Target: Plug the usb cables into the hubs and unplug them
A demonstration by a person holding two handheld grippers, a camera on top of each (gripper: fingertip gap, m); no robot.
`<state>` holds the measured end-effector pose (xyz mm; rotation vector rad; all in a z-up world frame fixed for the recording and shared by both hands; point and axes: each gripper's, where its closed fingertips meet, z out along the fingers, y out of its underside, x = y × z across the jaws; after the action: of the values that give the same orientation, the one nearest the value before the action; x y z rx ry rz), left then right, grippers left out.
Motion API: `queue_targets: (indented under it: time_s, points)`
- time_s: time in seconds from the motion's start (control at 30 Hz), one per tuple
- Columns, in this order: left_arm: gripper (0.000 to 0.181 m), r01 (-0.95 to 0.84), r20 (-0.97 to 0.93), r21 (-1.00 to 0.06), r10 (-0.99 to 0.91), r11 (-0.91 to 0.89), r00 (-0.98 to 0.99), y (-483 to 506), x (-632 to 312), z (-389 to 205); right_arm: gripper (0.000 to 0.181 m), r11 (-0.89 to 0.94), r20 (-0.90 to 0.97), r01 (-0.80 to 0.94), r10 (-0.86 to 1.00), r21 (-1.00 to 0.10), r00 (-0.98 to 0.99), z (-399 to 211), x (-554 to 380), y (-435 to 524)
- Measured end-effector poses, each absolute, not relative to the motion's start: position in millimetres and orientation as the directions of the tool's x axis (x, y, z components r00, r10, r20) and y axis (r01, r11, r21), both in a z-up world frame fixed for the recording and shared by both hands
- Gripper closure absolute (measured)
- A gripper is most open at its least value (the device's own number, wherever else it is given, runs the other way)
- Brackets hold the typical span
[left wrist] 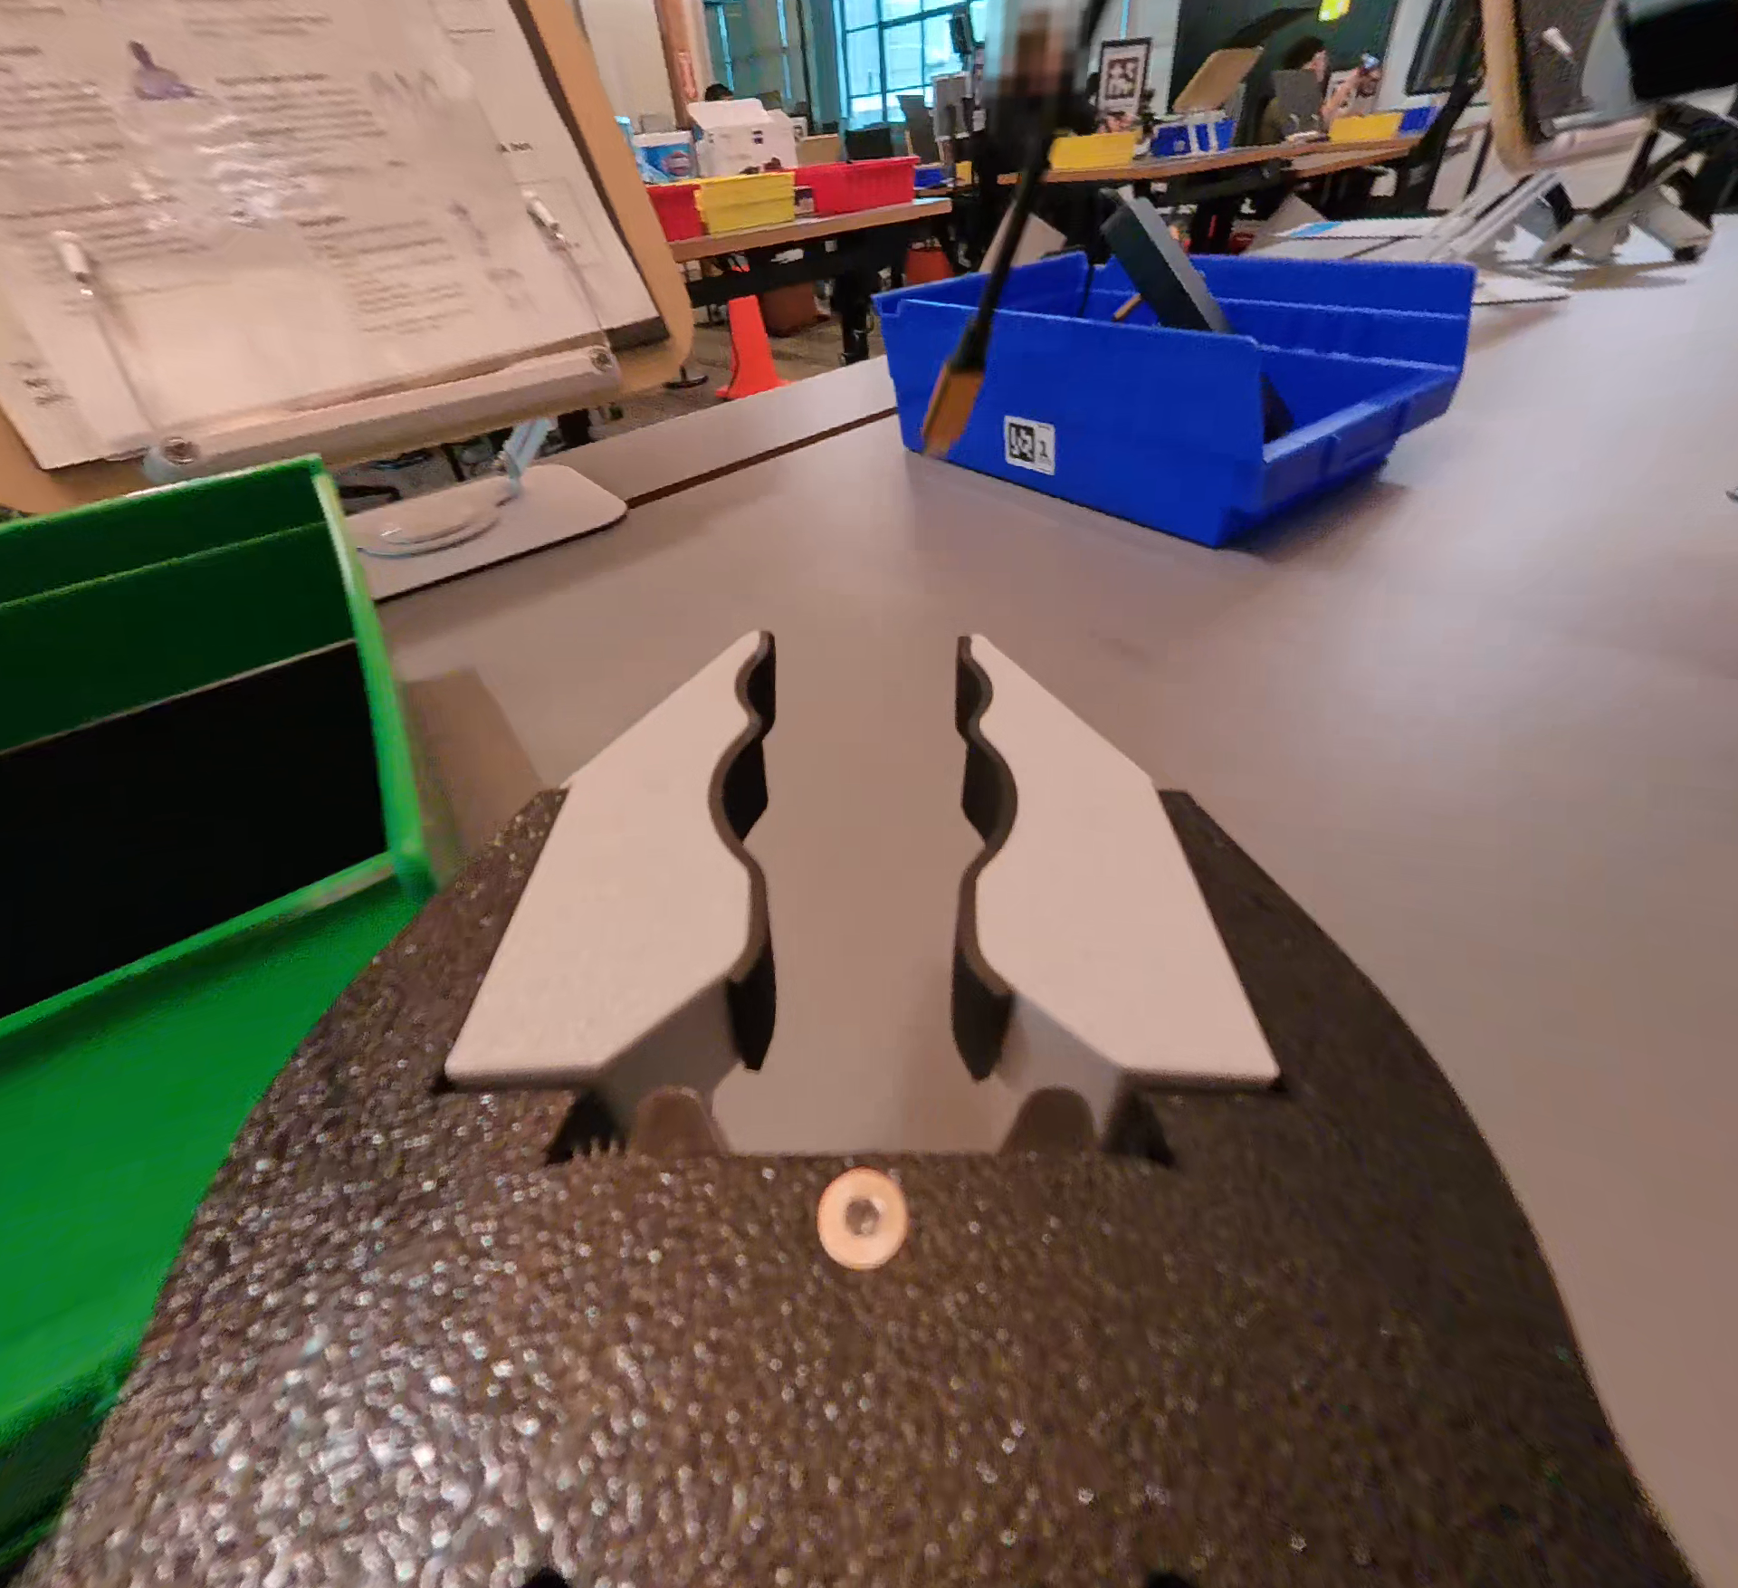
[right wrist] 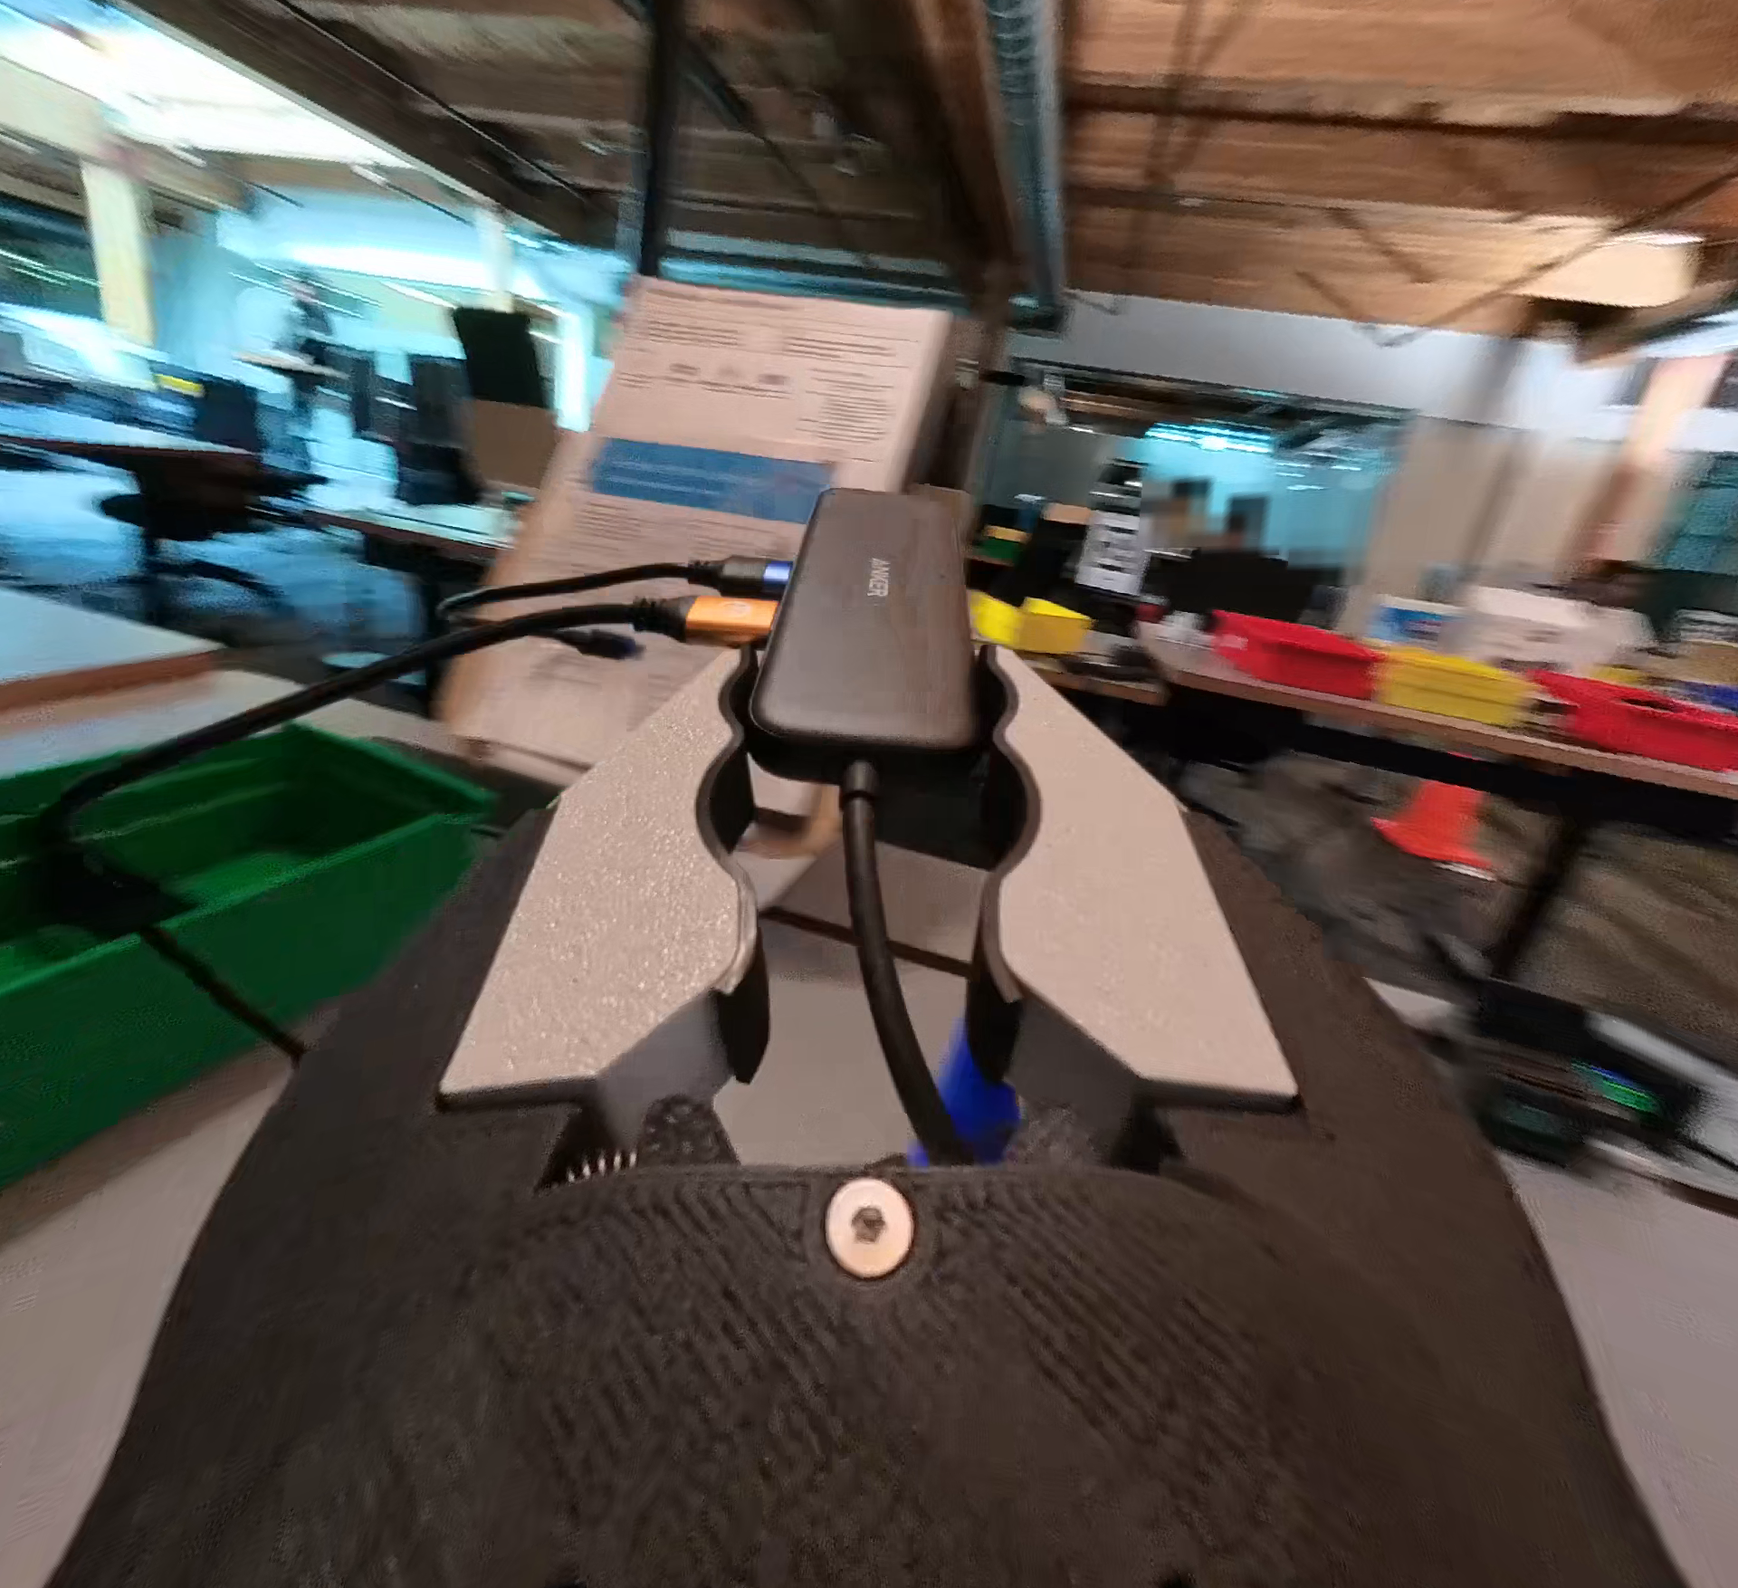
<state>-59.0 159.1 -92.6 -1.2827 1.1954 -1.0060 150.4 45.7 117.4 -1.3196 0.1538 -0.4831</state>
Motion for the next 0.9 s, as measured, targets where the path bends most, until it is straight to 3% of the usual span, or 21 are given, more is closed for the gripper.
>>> queue_targets:
  time_s: [0.13, 0.3, 0.5, 0.63, 0.73, 0.9]
  points:
    - [0.148, -0.077, -0.121, -0.991, -0.986, 0.113, 0.113, 151.2, -58.1, -94.0, 0.135, -0.016, 0.272, 0.337, -0.625, -0.941, 0.731, 134.5, 229.9, 14.8]
    - [0.148, -0.065, -0.149, -0.988, -0.985, 0.143, 0.093, 146.2, -57.5, -92.4, 0.135, -0.298, 0.496, 0.408, -0.649, -0.863, 0.576, 126.6, 290.5, 15.9]
    - [0.149, -0.045, -0.16, -0.987, -0.984, 0.157, 0.08, 142.6, -59.2, -90.1, 0.134, -0.575, 0.662, 0.391, -0.396, -0.719, 0.636, 54.3, 297.5, 58.6]
    - [0.149, -0.047, -0.165, -0.986, -0.983, 0.162, 0.077, 141.7, -59.2, -90.4, 0.134, -0.735, 0.745, 0.373, -0.263, -0.567, 0.613, 10.0, 298.5, 69.1]
    - [0.15, -0.047, -0.166, -0.986, -0.983, 0.163, 0.073, 141.1, -59.3, -90.5, 0.134, -0.85, 0.86, 0.367, -0.174, -0.377, 0.479, 4.2, 313.4, 59.3]
    - [0.15, -0.044, -0.169, -0.985, -0.983, 0.167, 0.071, 140.3, -59.6, -90.4, 0.135, -0.87, 0.885, 0.347, -0.187, -0.35, 0.426, 18.9, 337.4, 44.7]
